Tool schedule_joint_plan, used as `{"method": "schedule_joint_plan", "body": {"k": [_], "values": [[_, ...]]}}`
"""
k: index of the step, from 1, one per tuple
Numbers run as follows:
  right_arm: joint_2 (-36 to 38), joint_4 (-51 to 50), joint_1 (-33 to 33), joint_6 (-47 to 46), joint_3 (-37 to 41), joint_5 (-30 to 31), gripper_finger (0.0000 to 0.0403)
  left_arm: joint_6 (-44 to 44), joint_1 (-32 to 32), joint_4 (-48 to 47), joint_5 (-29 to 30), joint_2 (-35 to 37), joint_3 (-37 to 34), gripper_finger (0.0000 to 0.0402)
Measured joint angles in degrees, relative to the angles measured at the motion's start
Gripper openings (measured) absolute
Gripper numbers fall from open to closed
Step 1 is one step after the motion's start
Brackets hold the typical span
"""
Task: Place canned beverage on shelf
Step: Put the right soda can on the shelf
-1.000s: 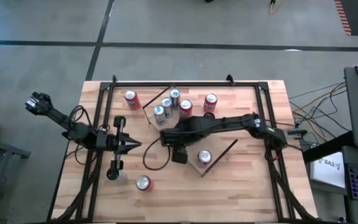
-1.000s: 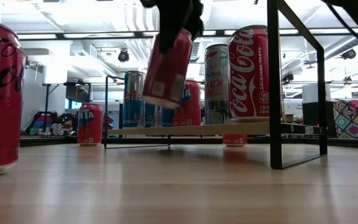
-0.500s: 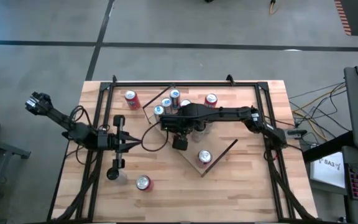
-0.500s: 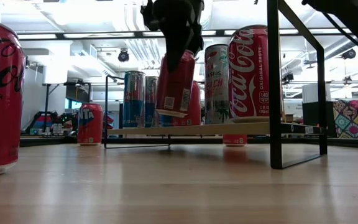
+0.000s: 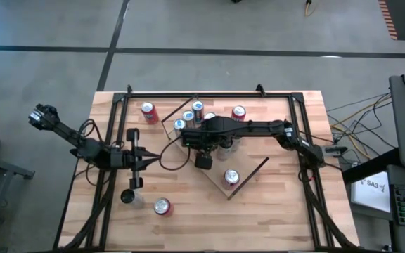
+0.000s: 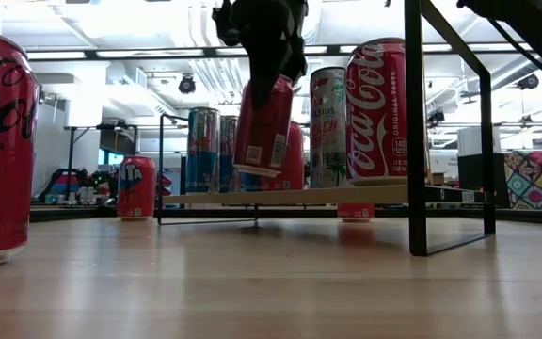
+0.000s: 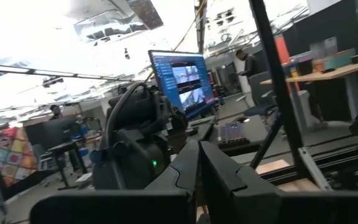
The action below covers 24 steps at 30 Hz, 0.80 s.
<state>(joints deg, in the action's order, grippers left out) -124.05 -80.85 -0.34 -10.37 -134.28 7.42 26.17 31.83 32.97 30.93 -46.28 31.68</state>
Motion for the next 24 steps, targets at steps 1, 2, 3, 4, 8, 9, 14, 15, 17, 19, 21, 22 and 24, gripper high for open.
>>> {"method": "schedule_joint_plan", "body": {"k": [1, 2, 3, 4, 8, 9, 14, 15, 17, 19, 21, 22, 24], "values": [[0.00, 0.06, 0.00, 0.02, 0.04, -0.01, 0.0299, 0.28, -0.03, 0.00, 0.43, 0.00, 0.00, 0.0000], [0.00, 0.08, 0.00, 0.02, 0.07, 0.00, 0.0299, 0.38, -0.06, 0.00, 0.72, 0.02, 0.00, 0.0000], [0.00, 0.07, 0.00, 0.06, 0.07, 0.00, 0.0299, 0.41, -0.07, 0.01, 0.75, 0.02, 0.00, 0.0000], [0.00, 0.08, 0.00, 0.17, 0.09, 0.00, 0.0299, 0.44, -0.07, 0.00, 0.75, 0.02, 0.00, 0.0000], [0.00, 0.06, 0.00, 1.02, 0.11, 0.00, 0.0299, 1.40, -0.07, 0.00, 0.75, -0.04, 0.00, 0.0000], [0.00, 0.04, 0.02, 1.03, 0.11, 0.00, 0.0299, 1.59, -0.07, 0.00, 0.74, -0.10, 0.00, 0.0000], [0.00, 0.05, 0.13, 1.06, 0.22, 0.02, 0.0299, 2.28, -0.07, -0.02, 0.74, -0.22, 0.00, 0.0000], [0.00, 0.06, 0.13, 1.16, 0.28, 0.02, 0.0299, 2.54, -0.07, -0.03, 0.73, -0.22, 0.00, 0.0000], [0.00, 0.03, 0.13, 1.31, 0.41, 0.02, 0.0299, 2.86, -0.07, -0.17, 0.73, -0.22, 0.00, 0.0000], [0.00, 0.03, 0.17, 1.31, 0.58, 0.02, 0.0299, 2.88, -0.07, -0.42, 0.73, -0.22, 0.00, 0.0000], [0.00, 0.04, 0.17, 1.36, 0.98, 0.02, 0.0299, 2.89, -0.07, -0.47, 0.71, -0.22, 0.00, 0.0000], [0.00, 0.05, 0.17, 1.38, 1.25, 0.02, 0.0299, 2.91, -0.07, -0.45, 0.71, -0.22, 0.00, 0.0000], [0.00, 0.02, 0.17, 1.40, 1.76, 0.02, 0.0299, 2.91, -0.07, -0.46, 0.71, -0.22, 0.00, 0.0000]]}}
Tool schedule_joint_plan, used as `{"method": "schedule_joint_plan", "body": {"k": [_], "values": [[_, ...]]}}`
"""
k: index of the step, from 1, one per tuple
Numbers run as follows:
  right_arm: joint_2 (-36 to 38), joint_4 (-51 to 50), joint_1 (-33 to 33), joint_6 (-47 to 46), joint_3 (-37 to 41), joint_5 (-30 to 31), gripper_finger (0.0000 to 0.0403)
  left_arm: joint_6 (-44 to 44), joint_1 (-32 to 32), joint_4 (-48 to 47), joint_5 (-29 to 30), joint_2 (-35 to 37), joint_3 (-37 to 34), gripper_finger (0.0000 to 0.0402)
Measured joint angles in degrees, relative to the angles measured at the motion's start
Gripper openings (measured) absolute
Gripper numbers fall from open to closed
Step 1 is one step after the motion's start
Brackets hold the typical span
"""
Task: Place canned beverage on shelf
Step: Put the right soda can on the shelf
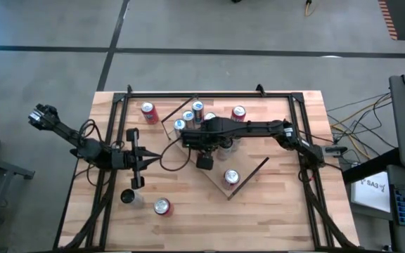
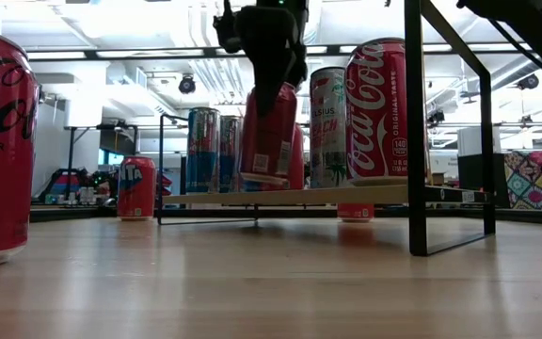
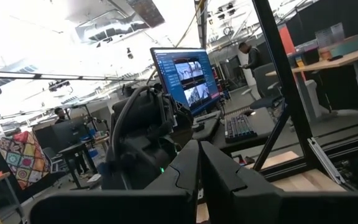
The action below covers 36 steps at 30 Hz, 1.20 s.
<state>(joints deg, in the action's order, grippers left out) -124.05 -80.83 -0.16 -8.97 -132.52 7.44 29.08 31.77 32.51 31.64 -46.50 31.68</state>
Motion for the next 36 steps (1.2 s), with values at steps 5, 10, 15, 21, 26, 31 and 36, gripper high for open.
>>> {"method": "schedule_joint_plan", "body": {"k": [5, 10, 15, 21, 26, 31, 36], "values": [[0.00, 0.15, 0.06, 0.00, 1.52, 0.02, 0.0299, 0.00, 0.00, 0.00, -0.02, -0.01, 0.00, 0.0000], [0.00, 0.17, 0.07, -0.17, 2.29, 0.02, 0.0299, 0.00, 0.00, -0.07, -0.02, -0.01, 0.00, 0.0000], [0.00, 0.63, 0.15, -0.35, 2.29, 0.03, 0.0299, 0.02, 0.00, -0.25, -0.02, -0.02, 0.00, 0.0000], [0.00, 0.84, 0.44, -0.42, 2.29, 0.09, 0.0299, 0.48, 0.00, -0.44, 0.41, -0.02, 0.00, 0.0000], [0.00, 0.90, 0.59, -0.45, 2.29, 0.09, 0.0306, 0.48, 0.00, -0.44, 1.38, -0.02, 0.00, 0.0000], [0.00, 0.91, 0.59, -0.44, 2.29, 0.07, 0.0311, 0.48, 0.00, -0.42, 1.38, -0.02, 0.00, 0.0000], [0.00, 1.01, 0.59, 0.03, 2.29, 0.07, 0.0315, 0.48, 0.00, -0.42, 1.40, -0.02, 0.00, 0.0000]]}}
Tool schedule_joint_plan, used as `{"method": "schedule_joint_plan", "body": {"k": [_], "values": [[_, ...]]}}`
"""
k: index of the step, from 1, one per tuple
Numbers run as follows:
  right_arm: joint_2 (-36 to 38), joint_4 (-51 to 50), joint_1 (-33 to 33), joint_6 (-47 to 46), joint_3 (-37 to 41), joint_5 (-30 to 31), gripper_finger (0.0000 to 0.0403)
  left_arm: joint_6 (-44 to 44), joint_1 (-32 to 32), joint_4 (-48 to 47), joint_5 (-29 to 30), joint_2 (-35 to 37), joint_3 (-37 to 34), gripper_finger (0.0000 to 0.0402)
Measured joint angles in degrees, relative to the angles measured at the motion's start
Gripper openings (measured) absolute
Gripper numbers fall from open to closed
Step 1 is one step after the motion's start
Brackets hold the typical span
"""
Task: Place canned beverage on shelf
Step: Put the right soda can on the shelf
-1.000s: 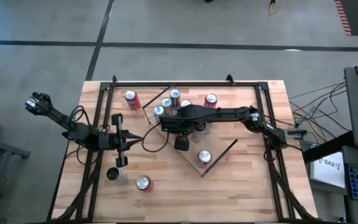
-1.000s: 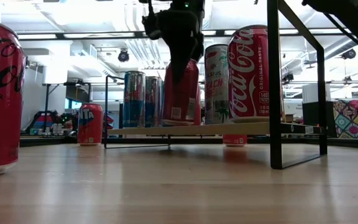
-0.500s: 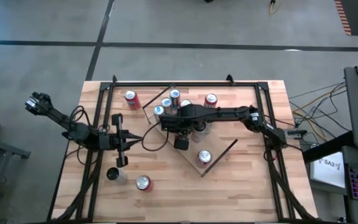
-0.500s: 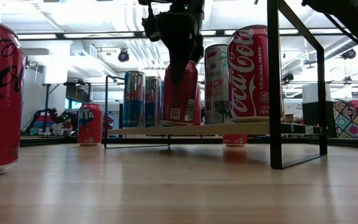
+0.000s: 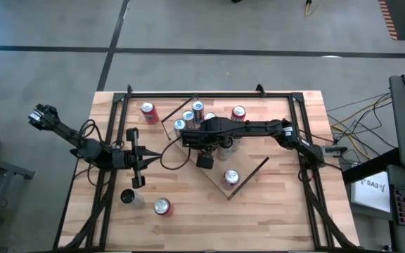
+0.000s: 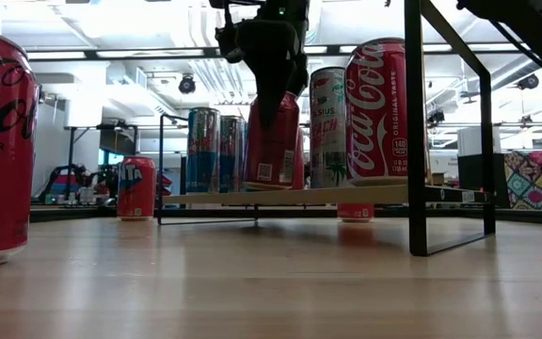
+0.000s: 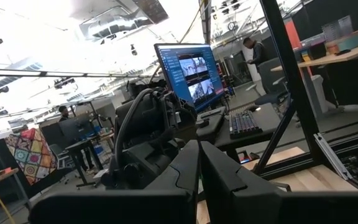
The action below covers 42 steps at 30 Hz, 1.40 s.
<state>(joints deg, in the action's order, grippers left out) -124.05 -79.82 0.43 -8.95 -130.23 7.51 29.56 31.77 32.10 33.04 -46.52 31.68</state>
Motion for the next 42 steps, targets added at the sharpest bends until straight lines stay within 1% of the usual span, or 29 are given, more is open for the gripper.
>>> {"method": "schedule_joint_plan", "body": {"k": [8, 21, 30, 37, 42], "values": [[0.00, 0.91, 0.00, 0.54, 0.00, 0.00, 0.0325, 0.00, 0.00, 0.02, 0.02, 0.00, 0.00, 0.0000], [0.00, 1.05, 0.00, -0.24, 0.00, -0.01, 0.0328, 0.00, 0.00, 0.02, 0.02, 0.00, 0.00, 0.0000], [0.07, 1.46, 0.13, -0.40, 0.00, 0.02, 0.0349, 0.00, 0.02, 0.02, 0.02, 0.00, 0.00, 0.0000], [0.25, 1.72, 0.25, -0.29, -0.06, 0.03, 0.0348, 0.21, 0.01, 0.04, 0.02, 0.00, 0.00, 0.0000], [0.42, 1.76, 0.37, -0.14, -1.87, 0.07, 0.0349, 0.42, 0.01, 0.07, 0.02, 0.00, 0.00, 0.0000]]}}
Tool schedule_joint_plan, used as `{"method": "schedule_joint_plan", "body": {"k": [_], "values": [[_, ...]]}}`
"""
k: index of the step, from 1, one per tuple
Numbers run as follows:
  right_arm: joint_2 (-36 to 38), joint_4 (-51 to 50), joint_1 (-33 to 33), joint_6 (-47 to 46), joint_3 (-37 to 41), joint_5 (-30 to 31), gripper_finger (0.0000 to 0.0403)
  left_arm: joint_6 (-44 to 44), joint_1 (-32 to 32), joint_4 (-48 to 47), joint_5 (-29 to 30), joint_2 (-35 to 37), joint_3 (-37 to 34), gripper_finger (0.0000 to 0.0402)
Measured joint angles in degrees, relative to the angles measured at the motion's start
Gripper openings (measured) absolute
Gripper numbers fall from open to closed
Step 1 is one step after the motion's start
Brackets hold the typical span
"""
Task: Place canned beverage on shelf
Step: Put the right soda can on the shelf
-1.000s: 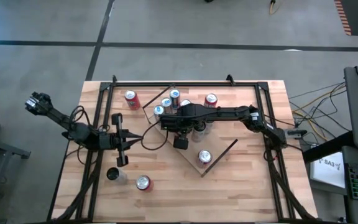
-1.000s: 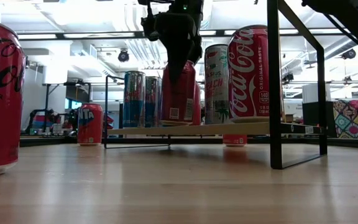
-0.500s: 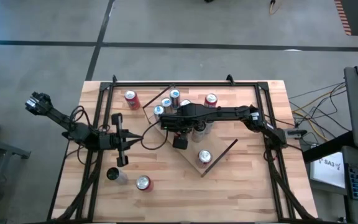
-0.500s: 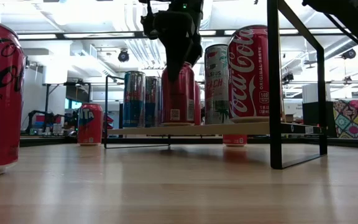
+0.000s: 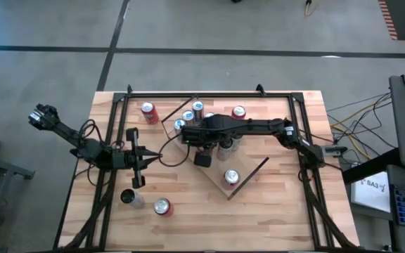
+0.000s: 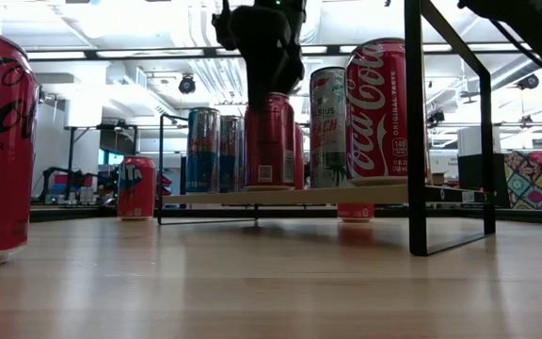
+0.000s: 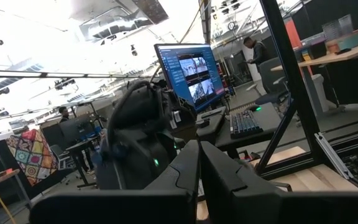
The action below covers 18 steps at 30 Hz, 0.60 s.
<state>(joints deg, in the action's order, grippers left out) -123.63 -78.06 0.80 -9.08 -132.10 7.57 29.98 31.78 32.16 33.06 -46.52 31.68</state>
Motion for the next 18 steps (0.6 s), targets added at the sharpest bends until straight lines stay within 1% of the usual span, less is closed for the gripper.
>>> {"method": "schedule_joint_plan", "body": {"k": [7, 18], "values": [[0.10, 0.08, 0.00, 0.12, -2.92, 0.00, 0.0348, 0.00, 0.01, 0.02, 0.00, 0.01, 0.00, 0.0000], [2.35, 0.61, 0.00, -0.35, -2.90, 0.13, 0.0346, -0.02, 0.00, 0.02, 0.00, 0.02, 0.00, 0.0000]]}}
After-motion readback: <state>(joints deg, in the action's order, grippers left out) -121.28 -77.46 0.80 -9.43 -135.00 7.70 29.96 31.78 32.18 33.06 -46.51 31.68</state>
